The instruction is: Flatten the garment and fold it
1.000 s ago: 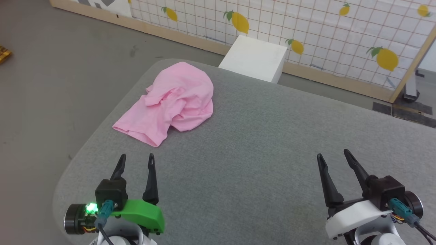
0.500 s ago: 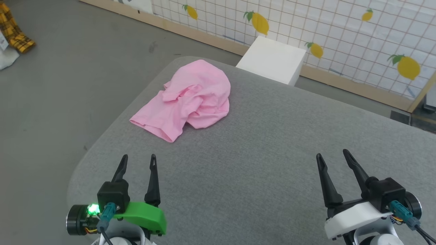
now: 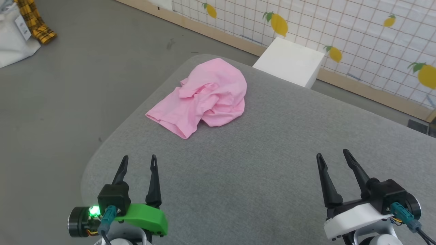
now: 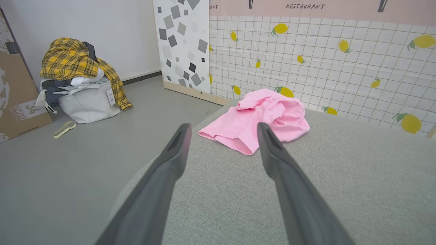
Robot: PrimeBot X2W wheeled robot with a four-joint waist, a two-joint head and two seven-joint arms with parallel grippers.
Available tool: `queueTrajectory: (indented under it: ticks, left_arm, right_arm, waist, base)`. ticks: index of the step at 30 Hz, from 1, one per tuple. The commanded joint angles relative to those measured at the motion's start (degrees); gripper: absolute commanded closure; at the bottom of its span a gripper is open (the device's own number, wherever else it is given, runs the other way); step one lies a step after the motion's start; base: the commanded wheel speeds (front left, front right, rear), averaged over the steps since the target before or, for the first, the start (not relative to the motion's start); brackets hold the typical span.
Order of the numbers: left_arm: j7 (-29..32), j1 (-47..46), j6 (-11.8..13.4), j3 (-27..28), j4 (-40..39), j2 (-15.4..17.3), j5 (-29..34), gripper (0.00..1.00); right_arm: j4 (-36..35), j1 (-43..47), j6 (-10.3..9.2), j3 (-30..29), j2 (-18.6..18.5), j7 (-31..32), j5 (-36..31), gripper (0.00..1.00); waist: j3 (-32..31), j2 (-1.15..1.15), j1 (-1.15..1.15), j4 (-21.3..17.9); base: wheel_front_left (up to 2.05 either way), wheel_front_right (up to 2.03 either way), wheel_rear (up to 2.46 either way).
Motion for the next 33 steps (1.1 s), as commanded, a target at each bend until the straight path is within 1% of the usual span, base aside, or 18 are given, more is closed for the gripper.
queueTrajectory:
  ticks: [1,17,21,26,30,33]
  left_arm:
    - [-0.7,1.0,0.5,-0.4,0.2,0.5,-0.6,0.00]
    - [-2.7,0.9,2.1,-2.2,1.0,1.3,-2.7,0.00]
    - [-3.2,0.7,2.6,-2.2,0.9,1.2,-3.6,0.00]
    - [-3.6,-2.2,2.3,-1.2,1.0,0.6,-6.7,0.00]
    - [-1.8,-9.8,1.8,0.2,2.5,0.3,-10.0,0.00]
    - [1.0,-17.5,1.2,2.0,5.1,0.6,-12.6,0.00]
  right_arm:
    - [0.2,0.1,-0.07,0.1,0.1,-0.7,0.7,0.00]
    - [0.6,0.3,-0.09,0.4,0.1,-2.2,1.5,0.00]
    - [0.2,-0.1,-0.09,0.6,0.1,-2.2,1.4,0.00]
    - [-1.3,-1.2,-0.09,1.4,0.1,-1.6,0.8,0.00]
    - [-3.6,-2.6,-0.10,1.5,0.1,-0.5,-0.6,0.00]
    - [-5.3,-3.9,-0.10,1.5,0.1,0.5,-1.8,0.00]
  waist:
    - [0.0,0.00,0.00,0.7]
    - [-0.2,0.00,0.00,5.1]
    - [0.6,0.00,0.00,5.5]
    - [3.8,0.00,0.00,3.8]
    - [8.6,0.00,0.00,1.2]
    - [12.9,0.00,0.00,-2.1]
  base:
    - [0.00,0.00,0.00]
    - [0.00,0.00,0.00]
    - [0.00,0.00,0.00]
    - [0.00,0.00,0.00]
    - [0.00,0.00,0.00]
    - [0.00,0.00,0.00]
